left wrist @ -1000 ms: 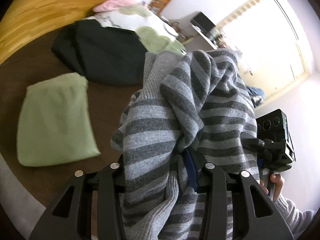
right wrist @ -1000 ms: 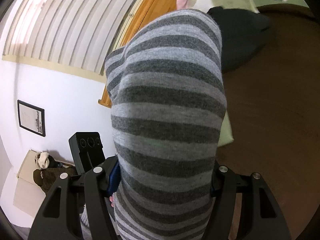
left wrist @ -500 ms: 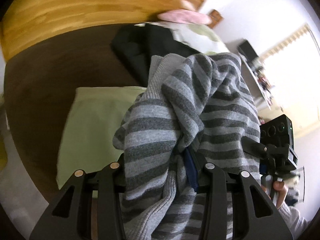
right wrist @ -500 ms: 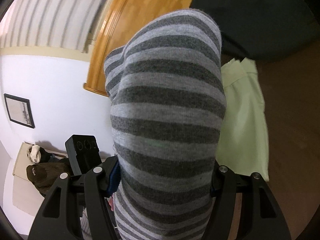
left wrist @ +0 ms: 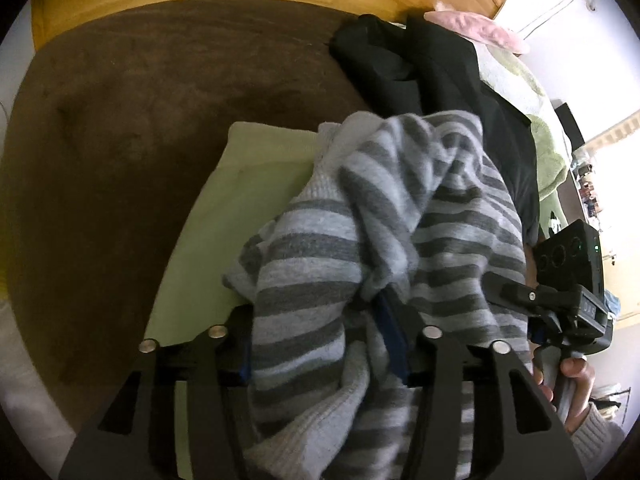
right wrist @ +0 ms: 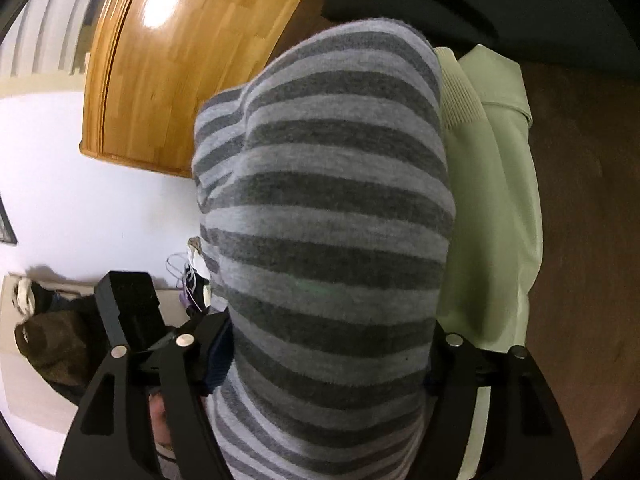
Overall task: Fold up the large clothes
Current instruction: 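Carry the hoodie bundle with both grippers onto the light green folded cloth, then lower the hoodie onto the green cloth and open both grippers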
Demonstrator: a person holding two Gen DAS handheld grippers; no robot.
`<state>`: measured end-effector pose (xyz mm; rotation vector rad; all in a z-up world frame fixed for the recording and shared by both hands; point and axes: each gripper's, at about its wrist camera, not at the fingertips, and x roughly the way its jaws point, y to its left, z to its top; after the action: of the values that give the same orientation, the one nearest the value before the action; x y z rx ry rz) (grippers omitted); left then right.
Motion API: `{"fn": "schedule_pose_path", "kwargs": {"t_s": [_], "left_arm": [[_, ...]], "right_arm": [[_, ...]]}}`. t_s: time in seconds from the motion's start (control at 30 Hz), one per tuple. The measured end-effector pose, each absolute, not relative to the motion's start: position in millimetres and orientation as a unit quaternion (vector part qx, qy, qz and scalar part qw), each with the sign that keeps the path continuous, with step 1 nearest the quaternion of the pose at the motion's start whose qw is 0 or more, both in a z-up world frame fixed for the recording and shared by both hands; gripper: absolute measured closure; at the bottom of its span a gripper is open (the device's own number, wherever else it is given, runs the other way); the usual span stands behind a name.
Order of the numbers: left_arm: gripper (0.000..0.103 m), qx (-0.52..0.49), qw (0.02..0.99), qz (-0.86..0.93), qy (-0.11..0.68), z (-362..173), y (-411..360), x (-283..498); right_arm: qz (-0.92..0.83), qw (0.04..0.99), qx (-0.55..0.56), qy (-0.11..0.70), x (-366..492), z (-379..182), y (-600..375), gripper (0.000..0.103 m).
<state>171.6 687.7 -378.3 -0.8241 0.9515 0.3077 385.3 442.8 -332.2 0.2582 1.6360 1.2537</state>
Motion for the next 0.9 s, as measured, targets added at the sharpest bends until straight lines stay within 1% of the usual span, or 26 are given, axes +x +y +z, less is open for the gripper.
{"fn": "schedule_pose_path", "kwargs": {"t_s": [0.07,0.23,0.3,0.33,0.37,0.4,0.47,0.5,0.57,0.7,0.77,0.9], "left_arm": [[0.045,-0.384,0.802,0.143,0.435,-383.6,687.3,169.2],[0.044,-0.385,0.808,0.147,0.421,-386.7,687.0,169.7],[0.044,-0.384,0.808,0.148,0.422,-385.5,687.3,169.8],[0.043,-0.384,0.808,0.147,0.422,-385.7,687.7,169.3],[0.039,-0.387,0.806,0.147,0.423,-383.6,688.7,168.1],[0.036,-0.388,0.805,0.147,0.424,-381.6,689.5,166.3],[0.025,-0.382,0.806,0.156,0.424,-369.1,690.6,161.0],[0.023,-0.37,0.811,0.164,0.422,-360.0,690.0,157.7],[0.015,-0.34,0.827,0.181,0.411,-338.1,687.2,149.9],[0.011,-0.318,0.843,0.188,0.391,-301.7,677.7,134.1],[0.007,-0.318,0.849,0.187,0.379,-289.1,669.0,127.4],[0.007,-0.321,0.854,0.177,0.368,-277.1,640.4,121.0]], "right_arm": [[0.526,0.503,0.104,0.678,385.5,-334.4,441.5,0.029],[0.531,0.507,0.097,0.672,390.3,-341.2,444.9,0.028],[0.528,0.509,0.093,0.673,389.6,-335.8,446.1,0.027],[0.524,0.516,0.087,0.672,389.8,-332.8,445.3,0.025],[0.518,0.527,0.078,0.669,390.4,-322.8,445.5,0.013],[0.505,0.548,0.055,0.665,391.2,-313.6,445.2,0.005],[0.504,0.565,0.024,0.653,393.1,-297.1,440.6,0.005],[0.501,0.576,0.008,0.646,393.8,-290.1,438.2,0.005],[0.497,0.602,-0.033,0.624,396.3,-269.7,433.6,0.005],[0.502,0.64,-0.089,0.576,394.8,-234.9,430.4,0.005],[0.508,0.655,-0.099,0.55,393.0,-218.6,432.7,0.005],[0.544,0.664,-0.103,0.502,382.5,-187.4,444.3,0.006]]}}
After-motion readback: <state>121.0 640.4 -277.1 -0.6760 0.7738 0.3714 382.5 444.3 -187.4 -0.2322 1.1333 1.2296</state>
